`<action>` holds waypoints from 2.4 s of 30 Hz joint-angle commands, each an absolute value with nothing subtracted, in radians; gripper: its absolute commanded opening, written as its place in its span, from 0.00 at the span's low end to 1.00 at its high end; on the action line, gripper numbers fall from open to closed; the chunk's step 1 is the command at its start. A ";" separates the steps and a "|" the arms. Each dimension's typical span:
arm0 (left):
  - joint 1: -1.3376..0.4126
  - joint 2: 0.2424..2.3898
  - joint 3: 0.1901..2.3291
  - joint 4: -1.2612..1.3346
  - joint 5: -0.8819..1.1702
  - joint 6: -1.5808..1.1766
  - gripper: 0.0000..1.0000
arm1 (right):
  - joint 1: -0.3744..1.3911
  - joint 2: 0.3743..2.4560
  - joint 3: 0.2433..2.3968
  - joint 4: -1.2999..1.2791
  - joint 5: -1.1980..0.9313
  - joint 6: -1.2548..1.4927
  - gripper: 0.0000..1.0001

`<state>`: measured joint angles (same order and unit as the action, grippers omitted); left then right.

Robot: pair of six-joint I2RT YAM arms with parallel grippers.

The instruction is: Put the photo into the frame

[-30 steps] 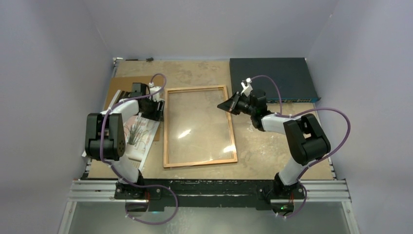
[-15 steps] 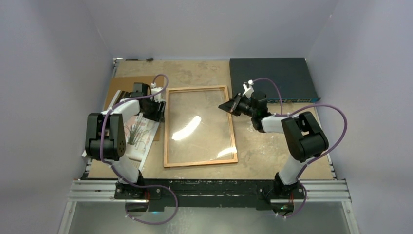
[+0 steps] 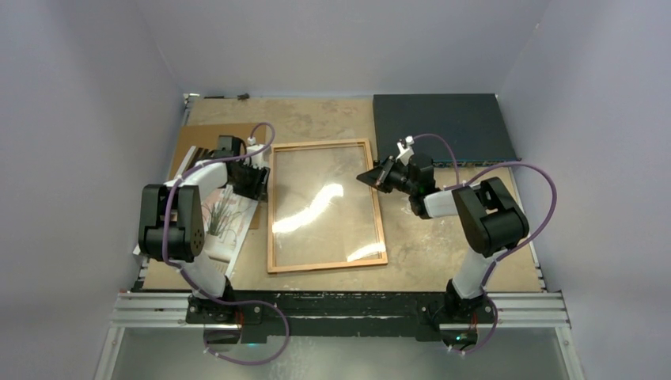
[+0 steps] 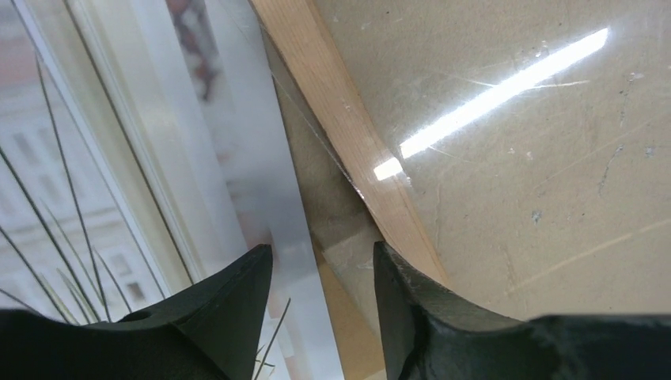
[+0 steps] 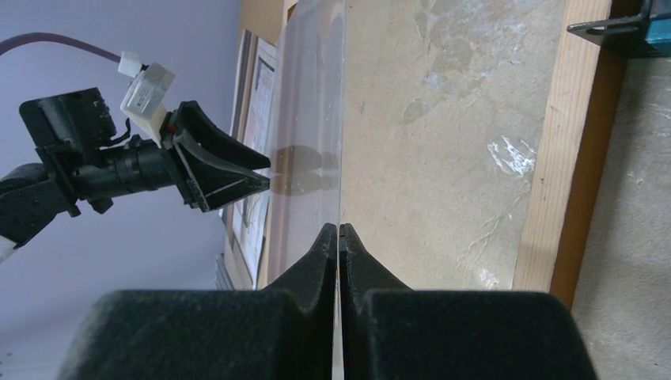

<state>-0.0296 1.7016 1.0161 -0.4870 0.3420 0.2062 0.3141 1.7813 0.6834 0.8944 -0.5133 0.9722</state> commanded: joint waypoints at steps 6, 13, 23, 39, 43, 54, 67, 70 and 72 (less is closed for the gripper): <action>-0.057 1.739 0.980 -0.503 0.424 0.235 0.34 | 0.312 1.790 0.682 0.996 -0.495 0.988 0.00; -0.057 1.752 0.984 -0.503 0.401 0.235 0.18 | 0.312 1.807 0.686 0.980 -0.501 0.971 0.00; -0.057 1.771 0.981 -0.492 0.392 0.241 0.03 | 0.312 1.825 0.672 1.015 -0.481 0.997 0.00; -0.058 1.736 1.004 -0.511 0.417 0.254 0.00 | 0.312 1.807 0.620 1.046 -0.437 1.039 0.00; -0.057 1.700 1.021 -0.532 0.430 0.243 0.01 | 0.313 1.814 0.625 1.052 -0.438 1.038 0.00; -0.058 1.673 1.044 -0.572 0.445 0.239 0.15 | 0.312 1.818 0.628 1.059 -0.407 1.046 0.00; -0.057 1.649 1.055 -0.579 0.452 0.223 0.13 | 0.311 1.814 0.619 1.034 -0.390 1.025 0.00; -0.058 1.647 1.062 -0.585 0.456 0.217 0.12 | 0.311 1.811 0.610 1.033 -0.379 1.025 0.00; -0.058 1.641 1.068 -0.586 0.458 0.212 0.12 | 0.310 1.810 0.606 1.032 -0.373 1.026 0.00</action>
